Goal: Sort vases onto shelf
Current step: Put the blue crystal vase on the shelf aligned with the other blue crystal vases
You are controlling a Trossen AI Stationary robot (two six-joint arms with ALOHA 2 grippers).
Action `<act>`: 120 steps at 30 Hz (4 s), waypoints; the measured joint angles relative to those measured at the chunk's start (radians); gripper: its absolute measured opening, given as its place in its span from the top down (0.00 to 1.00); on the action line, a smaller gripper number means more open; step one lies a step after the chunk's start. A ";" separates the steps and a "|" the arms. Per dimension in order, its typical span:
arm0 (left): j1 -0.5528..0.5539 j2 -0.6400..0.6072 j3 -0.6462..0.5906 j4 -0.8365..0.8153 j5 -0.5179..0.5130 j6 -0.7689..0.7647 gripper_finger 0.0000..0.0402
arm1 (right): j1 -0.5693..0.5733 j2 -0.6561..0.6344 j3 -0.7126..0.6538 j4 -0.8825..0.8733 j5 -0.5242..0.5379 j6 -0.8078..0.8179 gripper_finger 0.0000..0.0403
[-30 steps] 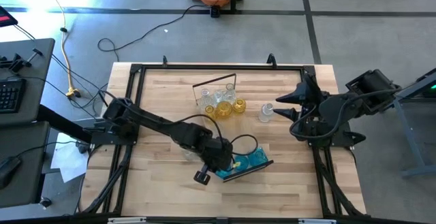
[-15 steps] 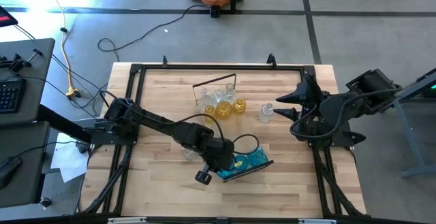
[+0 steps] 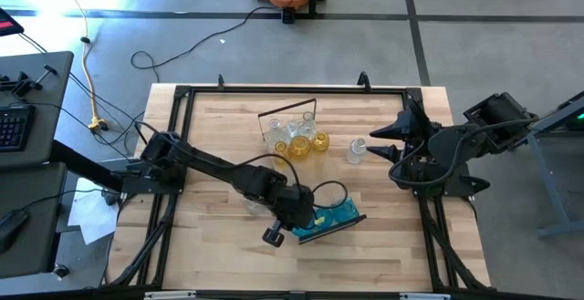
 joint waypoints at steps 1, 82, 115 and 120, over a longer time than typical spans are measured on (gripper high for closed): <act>0.001 0.006 0.000 0.000 0.005 0.000 0.96 | 0.000 0.000 0.000 0.000 -0.002 0.000 0.64; 0.010 0.023 0.162 -0.117 -0.042 0.018 0.76 | 0.000 0.000 0.000 0.000 -0.042 0.000 0.64; -0.004 0.032 0.058 -0.256 -0.112 0.009 1.00 | 0.090 0.000 0.000 0.000 0.023 0.047 0.64; -0.003 0.033 0.042 -0.218 -0.116 0.010 1.00 | 0.090 0.000 0.000 0.000 0.023 0.045 0.64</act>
